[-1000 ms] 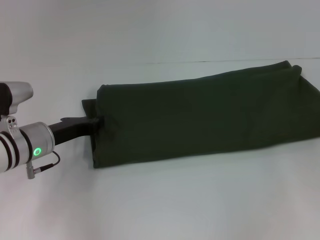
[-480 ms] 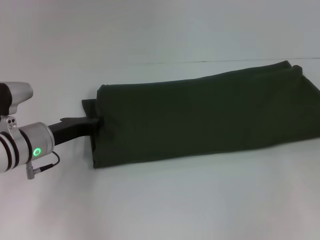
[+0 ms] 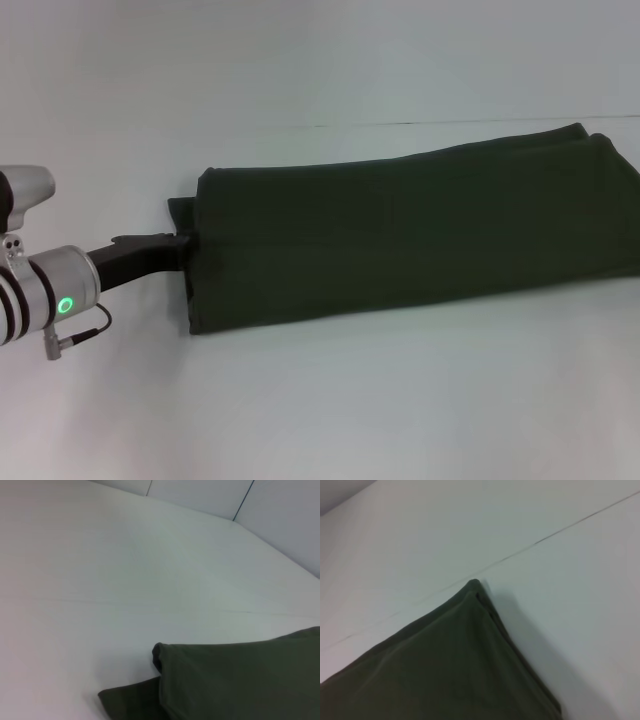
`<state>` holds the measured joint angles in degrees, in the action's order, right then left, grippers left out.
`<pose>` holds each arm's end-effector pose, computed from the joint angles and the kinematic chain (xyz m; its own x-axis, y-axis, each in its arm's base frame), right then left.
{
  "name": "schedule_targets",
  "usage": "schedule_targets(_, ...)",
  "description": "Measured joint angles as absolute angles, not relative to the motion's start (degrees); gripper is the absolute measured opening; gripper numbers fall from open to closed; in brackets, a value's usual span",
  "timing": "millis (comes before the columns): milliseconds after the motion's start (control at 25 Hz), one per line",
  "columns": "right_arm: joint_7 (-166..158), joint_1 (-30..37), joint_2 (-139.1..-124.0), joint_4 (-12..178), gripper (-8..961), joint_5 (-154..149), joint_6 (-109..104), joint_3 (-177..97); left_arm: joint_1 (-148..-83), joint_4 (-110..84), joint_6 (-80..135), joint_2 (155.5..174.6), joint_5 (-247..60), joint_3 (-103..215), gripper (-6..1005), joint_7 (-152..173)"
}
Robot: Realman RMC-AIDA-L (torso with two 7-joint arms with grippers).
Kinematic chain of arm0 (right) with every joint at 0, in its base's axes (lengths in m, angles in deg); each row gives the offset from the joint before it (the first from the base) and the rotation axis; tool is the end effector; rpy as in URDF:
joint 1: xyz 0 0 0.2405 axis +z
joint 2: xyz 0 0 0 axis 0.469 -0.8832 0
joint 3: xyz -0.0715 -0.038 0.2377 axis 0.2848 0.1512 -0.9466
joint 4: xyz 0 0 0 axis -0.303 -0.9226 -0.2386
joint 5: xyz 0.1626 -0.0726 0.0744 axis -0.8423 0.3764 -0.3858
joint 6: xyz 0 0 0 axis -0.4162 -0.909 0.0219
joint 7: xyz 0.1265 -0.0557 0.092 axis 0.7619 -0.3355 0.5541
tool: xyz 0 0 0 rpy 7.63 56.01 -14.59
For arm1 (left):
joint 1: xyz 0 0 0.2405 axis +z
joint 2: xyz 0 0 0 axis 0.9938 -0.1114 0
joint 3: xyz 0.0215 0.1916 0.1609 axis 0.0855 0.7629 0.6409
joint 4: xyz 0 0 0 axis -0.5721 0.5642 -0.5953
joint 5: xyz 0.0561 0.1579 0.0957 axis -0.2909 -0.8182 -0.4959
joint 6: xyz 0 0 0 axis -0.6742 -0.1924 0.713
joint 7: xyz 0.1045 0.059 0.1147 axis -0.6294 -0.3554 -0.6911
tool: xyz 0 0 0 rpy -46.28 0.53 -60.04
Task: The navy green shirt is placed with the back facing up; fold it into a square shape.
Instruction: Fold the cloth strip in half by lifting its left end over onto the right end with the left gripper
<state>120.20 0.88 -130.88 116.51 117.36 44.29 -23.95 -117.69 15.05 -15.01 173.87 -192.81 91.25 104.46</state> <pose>0.3902 0.3630 0.0846 0.1536 -0.6710 -0.7253 -0.9433 0.1189 -0.3098 -0.2799 0.3838 -0.0511 0.5312 0.5973 0.6009 0.8462 -0.4098 -0.3406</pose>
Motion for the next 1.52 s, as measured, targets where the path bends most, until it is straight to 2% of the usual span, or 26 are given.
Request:
schedule_targets(520,117.5,-1.6,-131.32,118.4,10,110.6,50.1,-24.5,-114.8,18.8,-25.1,173.35,-192.9,91.0,118,104.5)
schedule_targets(600,117.1,-2.9,-132.09,120.9,178,109.1,50.5,-24.7,-113.8,19.9,-26.4,173.36,-192.7,90.9,122,105.1)
schedule_targets(680,116.1,-4.4,-133.01,123.5,251,107.2,50.8,-24.7,-112.5,21.4,-27.5,173.45,-192.3,90.6,127,106.8)
schedule_targets(840,111.6,-7.6,-134.32,127.2,397,99.7,54.7,-25.2,-110.5,23.1,-34.9,173.55,-189.7,87.7,283,108.9)
schedule_targets(1040,107.2,-8.9,-134.66,127.1,646,94.4,61.8,-25.5,-109.9,22.7,-48.4,173.25,-187.6,81.8,481,109.0)
schedule_targets(1160,103.0,-9.9,-135.87,126.9,708,91.6,67.1,-25.6,-109.9,22.5,-54.8,173.32,-187.6,79.6,606,108.8)
schedule_targets(1240,99.2,-10.9,-137.38,126.9,750,90.1,70.1,-26.4,-109.6,22.4,-56.7,173.49,-187.5,79.2,697,108.5)
schedule_targets(1320,97.8,-11.1,-137.58,126.8,791,89.9,71.1,-26.9,-109.3,22.5,-57.8,173.69,-187.6,79.2,789,108.4)
schedule_targets(1520,92.7,-12.5,-137.68,126.2,881,90.0,75.4,-27.8,-109.1,22.1,-58.4,173.85,-188.2,81.9,875,108.3)
